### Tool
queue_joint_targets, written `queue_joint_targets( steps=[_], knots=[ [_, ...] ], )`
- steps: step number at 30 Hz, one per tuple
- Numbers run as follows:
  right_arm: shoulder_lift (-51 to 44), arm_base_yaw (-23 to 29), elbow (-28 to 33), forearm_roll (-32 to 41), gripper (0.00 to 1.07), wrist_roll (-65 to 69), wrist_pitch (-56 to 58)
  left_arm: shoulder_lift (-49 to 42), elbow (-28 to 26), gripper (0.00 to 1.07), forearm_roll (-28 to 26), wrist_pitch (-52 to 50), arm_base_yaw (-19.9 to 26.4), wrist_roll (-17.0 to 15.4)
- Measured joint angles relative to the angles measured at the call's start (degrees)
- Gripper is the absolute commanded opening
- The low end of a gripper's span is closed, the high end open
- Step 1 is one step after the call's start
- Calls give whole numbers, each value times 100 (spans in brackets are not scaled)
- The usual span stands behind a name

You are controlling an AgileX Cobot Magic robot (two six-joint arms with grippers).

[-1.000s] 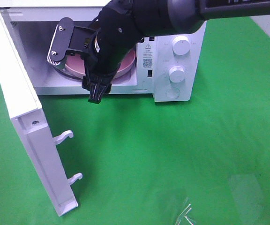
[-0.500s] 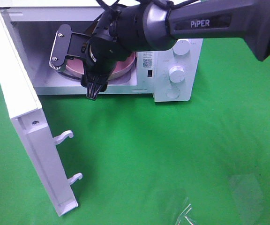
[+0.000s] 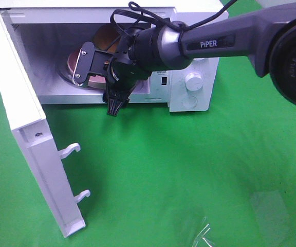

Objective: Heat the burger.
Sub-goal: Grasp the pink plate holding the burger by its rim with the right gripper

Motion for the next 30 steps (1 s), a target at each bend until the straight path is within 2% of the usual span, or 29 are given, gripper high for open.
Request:
queue_joint_targets(
  steps=[5, 10, 11, 12, 13, 14, 15, 16, 17, 18, 19, 20, 22, 30],
  knots=[
    [166, 0, -11, -92, 68, 0, -6, 0, 0, 0, 0, 0, 0, 0],
    [281, 0, -17, -160, 58, 109, -80, 0, 0, 0, 0, 0, 0, 0],
    [286, 0, -34, -172, 50, 126, -86, 0, 0, 0, 0, 0, 0, 0],
    [286, 0, -34, -172, 50, 126, -86, 0, 0, 0, 0, 0, 0, 0],
    [286, 0, -40, -206, 40, 132, -80, 0, 0, 0, 0, 0, 0, 0],
    [286, 0, -40, -206, 40, 132, -80, 0, 0, 0, 0, 0, 0, 0],
    [286, 0, -57, -258, 28, 132, -80, 0, 0, 0, 0, 0, 0, 0],
    [286, 0, -63, -281, 23, 132, -80, 0, 0, 0, 0, 0, 0, 0],
    [286, 0, -63, -281, 23, 132, -80, 0, 0, 0, 0, 0, 0, 0],
    [269, 0, -92, -292, 12, 120, -52, 0, 0, 0, 0, 0, 0, 0],
    [269, 0, -92, -292, 12, 120, -52, 0, 0, 0, 0, 0, 0, 0],
    [246, 23, -92, -292, 4, 86, -34, 0, 0, 0, 0, 0, 0, 0],
    [218, 46, -92, -292, 0, 86, -6, 0, 0, 0, 0, 0, 0, 0],
    [126, 52, -86, -275, 0, 80, 11, 0, 0, 0, 0, 0, 0, 0]
  ],
)
